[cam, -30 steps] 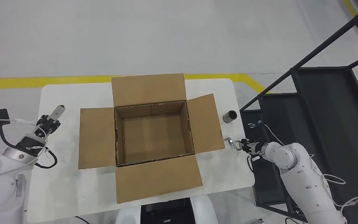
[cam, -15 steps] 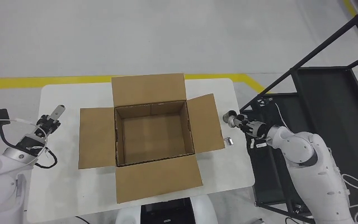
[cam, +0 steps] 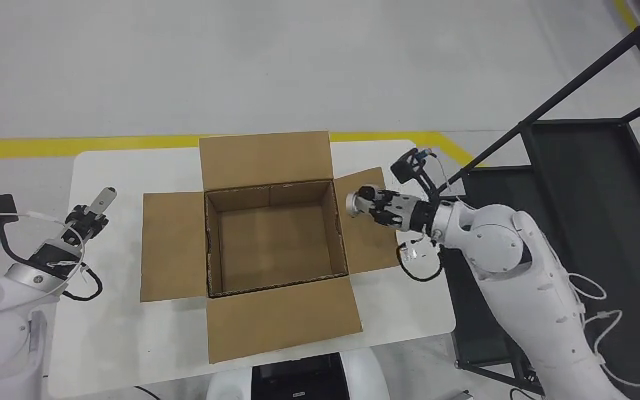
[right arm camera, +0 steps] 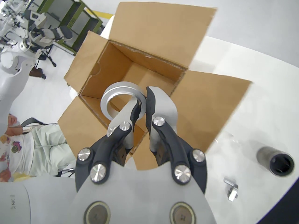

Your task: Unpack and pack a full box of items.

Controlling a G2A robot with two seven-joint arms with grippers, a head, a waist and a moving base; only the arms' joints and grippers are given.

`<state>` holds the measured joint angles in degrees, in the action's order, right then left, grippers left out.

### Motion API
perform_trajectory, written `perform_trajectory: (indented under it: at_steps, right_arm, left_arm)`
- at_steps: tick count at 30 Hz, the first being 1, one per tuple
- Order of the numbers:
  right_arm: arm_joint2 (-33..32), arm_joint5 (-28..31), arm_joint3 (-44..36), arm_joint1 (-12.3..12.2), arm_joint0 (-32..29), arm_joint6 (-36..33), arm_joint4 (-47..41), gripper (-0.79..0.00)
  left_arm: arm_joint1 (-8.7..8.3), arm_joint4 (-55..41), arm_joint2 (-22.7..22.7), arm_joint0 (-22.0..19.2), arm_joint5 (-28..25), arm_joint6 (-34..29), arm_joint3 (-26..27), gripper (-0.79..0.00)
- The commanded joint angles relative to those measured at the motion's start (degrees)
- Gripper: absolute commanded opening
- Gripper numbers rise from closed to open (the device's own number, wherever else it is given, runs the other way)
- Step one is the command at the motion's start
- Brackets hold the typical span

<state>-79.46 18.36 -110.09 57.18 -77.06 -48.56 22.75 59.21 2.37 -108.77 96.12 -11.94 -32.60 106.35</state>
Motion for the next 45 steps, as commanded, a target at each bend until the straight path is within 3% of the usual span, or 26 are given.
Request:
perform_trajectory:
  at_steps: [1,11,20,21,24,25,26,36,40,45]
  right_arm:
    - [5.7,-0.3,1.9,0.6,4.0,-1.1,0.5,-0.785]
    - [29.0,-4.3,17.5,5.5,22.6,-4.1,11.1,-0.785]
    - [41.5,-4.8,27.2,10.2,31.9,-6.1,16.0,-0.785]
    - [42.2,-4.8,27.9,10.6,32.5,-6.1,16.1,-0.757]
    - [44.0,-5.0,29.7,11.6,33.5,-6.1,16.2,-0.499]
    - [44.4,-5.1,30.2,11.9,33.7,-6.0,16.2,-0.148]
    - [44.8,-5.2,30.7,12.2,33.9,-5.9,16.2,0.000]
    - [41.7,-5.8,31.7,12.9,33.4,-2.9,9.3,0.000]
    - [33.7,-3.9,27.2,11.5,29.9,-1.6,-3.8,0.000]
    - [17.7,1.3,18.2,8.0,20.9,-3.5,-23.1,0.000]
  left_arm:
    - [0.00,0.0,0.0,0.0,0.0,0.0,0.0,0.000]
    - [0.00,0.0,0.0,0.0,0.0,0.0,0.0,0.000]
    - [0.00,0.0,0.0,0.0,0.0,0.0,0.0,0.000]
    - [0.00,0.0,0.0,0.0,0.0,0.0,0.0,0.000]
    - [0.00,0.0,0.0,0.0,0.0,0.0,0.0,0.000]
    - [0.00,0.0,0.0,0.0,0.0,0.0,0.0,0.000]
    - [0.00,0.0,0.0,0.0,0.0,0.0,0.0,0.000]
    - [0.00,0.0,0.0,0.0,0.0,0.0,0.0,0.000]
    - [0.00,0.0,0.0,0.0,0.0,0.0,0.0,0.000]
    - [0.00,0.0,0.0,0.0,0.0,0.0,0.0,0.000]
